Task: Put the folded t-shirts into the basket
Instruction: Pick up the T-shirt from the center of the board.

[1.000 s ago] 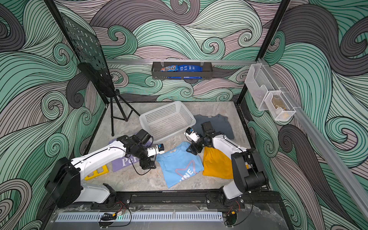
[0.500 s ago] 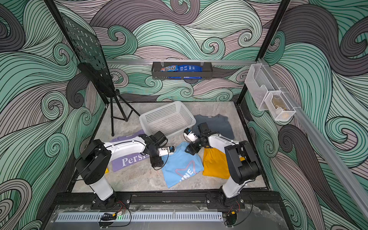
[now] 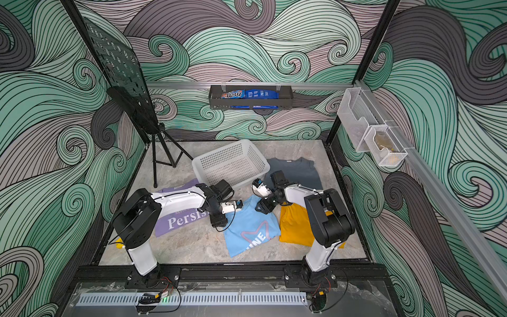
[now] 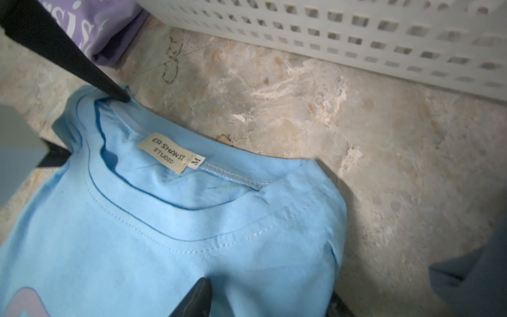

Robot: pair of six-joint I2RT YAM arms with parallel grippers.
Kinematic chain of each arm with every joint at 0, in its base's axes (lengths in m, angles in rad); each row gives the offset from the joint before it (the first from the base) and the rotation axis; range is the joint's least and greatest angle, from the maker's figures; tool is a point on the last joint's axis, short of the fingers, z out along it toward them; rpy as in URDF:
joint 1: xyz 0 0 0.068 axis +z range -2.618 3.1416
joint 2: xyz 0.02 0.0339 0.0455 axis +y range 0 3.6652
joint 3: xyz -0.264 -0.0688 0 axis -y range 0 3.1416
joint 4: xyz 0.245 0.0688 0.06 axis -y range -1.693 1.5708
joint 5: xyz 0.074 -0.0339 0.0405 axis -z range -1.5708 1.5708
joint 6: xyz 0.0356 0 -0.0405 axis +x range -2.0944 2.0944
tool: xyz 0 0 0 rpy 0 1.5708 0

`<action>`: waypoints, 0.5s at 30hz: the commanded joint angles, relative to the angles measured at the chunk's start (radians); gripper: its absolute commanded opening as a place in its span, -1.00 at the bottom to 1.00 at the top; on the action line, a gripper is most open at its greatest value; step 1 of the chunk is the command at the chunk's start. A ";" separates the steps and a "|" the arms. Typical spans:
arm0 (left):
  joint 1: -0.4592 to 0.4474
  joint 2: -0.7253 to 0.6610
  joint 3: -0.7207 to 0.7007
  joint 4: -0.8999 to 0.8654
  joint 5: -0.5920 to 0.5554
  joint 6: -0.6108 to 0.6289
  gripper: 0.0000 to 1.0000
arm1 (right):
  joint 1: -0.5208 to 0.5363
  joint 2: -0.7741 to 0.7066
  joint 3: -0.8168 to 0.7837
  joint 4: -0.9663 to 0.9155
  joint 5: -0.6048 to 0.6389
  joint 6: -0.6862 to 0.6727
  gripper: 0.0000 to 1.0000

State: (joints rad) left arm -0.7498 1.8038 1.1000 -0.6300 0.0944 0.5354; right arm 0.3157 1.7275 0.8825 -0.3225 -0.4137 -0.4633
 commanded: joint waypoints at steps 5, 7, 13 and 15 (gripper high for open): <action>-0.016 -0.007 -0.010 0.002 0.009 -0.011 -0.36 | 0.002 0.026 0.005 -0.007 -0.059 0.009 -0.44; -0.016 -0.019 -0.013 0.009 0.017 -0.012 -0.60 | -0.003 0.016 0.004 0.002 -0.077 0.015 -0.61; -0.015 -0.077 -0.023 0.032 0.022 -0.001 -1.00 | -0.039 -0.091 -0.033 0.050 -0.178 0.013 -1.00; -0.008 -0.107 -0.023 0.023 0.025 0.005 -1.00 | -0.062 -0.139 -0.047 0.056 -0.227 0.002 -1.00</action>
State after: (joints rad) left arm -0.7616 1.7603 1.0763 -0.6071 0.1028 0.5293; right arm 0.2794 1.6569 0.8459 -0.2951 -0.5381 -0.4477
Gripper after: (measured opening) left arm 0.084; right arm 0.118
